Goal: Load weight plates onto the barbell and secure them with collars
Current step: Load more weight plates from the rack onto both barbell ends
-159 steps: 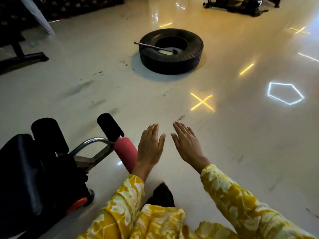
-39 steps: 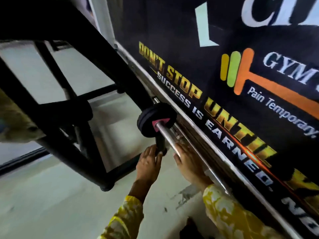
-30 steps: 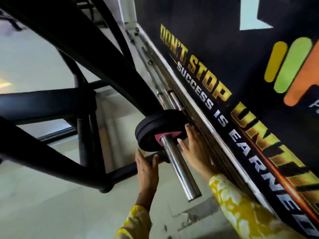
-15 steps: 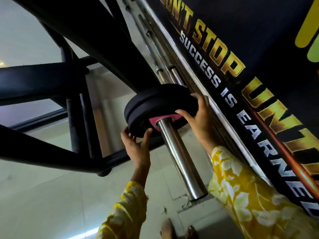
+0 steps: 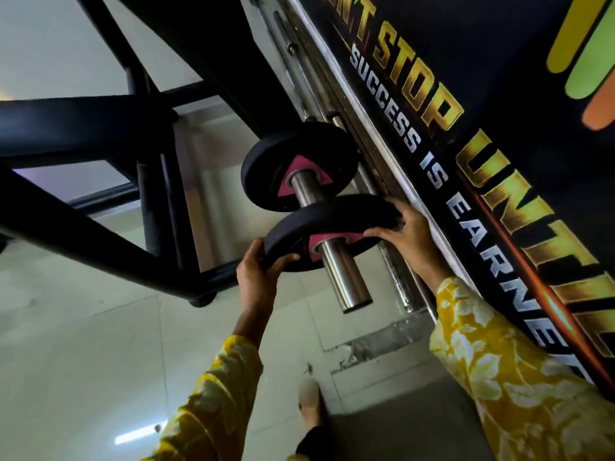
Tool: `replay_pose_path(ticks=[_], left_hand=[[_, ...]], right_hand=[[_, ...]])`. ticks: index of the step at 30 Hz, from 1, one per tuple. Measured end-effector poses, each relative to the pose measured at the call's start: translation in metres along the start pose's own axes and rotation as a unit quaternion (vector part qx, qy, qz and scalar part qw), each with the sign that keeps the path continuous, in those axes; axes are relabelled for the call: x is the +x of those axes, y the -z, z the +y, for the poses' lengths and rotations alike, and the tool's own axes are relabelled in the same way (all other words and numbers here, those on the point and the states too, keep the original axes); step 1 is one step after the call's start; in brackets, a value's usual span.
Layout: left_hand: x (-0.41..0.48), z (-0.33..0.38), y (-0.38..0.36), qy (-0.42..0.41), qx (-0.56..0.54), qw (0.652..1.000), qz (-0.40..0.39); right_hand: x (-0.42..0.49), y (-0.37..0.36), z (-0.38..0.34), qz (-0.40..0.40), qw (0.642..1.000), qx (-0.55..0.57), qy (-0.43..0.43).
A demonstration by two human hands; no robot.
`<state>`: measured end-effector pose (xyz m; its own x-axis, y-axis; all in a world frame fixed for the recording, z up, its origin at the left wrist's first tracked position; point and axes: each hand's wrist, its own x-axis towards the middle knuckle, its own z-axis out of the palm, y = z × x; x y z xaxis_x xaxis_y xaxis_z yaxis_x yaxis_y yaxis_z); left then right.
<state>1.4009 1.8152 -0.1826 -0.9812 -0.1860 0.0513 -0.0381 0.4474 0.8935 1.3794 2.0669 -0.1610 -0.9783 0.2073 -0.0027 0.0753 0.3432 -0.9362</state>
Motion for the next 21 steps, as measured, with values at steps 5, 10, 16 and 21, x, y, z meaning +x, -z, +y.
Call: replay_pose_path(ticks=[5,10,16,21], left_hand=[[-0.070,0.016,0.013,0.041,-0.048,0.997,-0.048],[-0.140,0.028,0.029,0.063,-0.071,0.993,-0.068],[-0.205,0.063,0.091,0.070,-0.092,0.992,-0.057],[-0.243,0.101,0.169,0.032,-0.124,0.992,0.009]], right_hand=[[-0.077,0.027,-0.008,0.025,0.996,0.044,-0.067],[-0.151,0.054,-0.024,0.019,0.996,0.025,-0.087],[-0.217,0.074,-0.090,-0.021,0.999,0.006,-0.032],[-0.245,0.057,-0.167,-0.044,0.997,0.012,0.059]])
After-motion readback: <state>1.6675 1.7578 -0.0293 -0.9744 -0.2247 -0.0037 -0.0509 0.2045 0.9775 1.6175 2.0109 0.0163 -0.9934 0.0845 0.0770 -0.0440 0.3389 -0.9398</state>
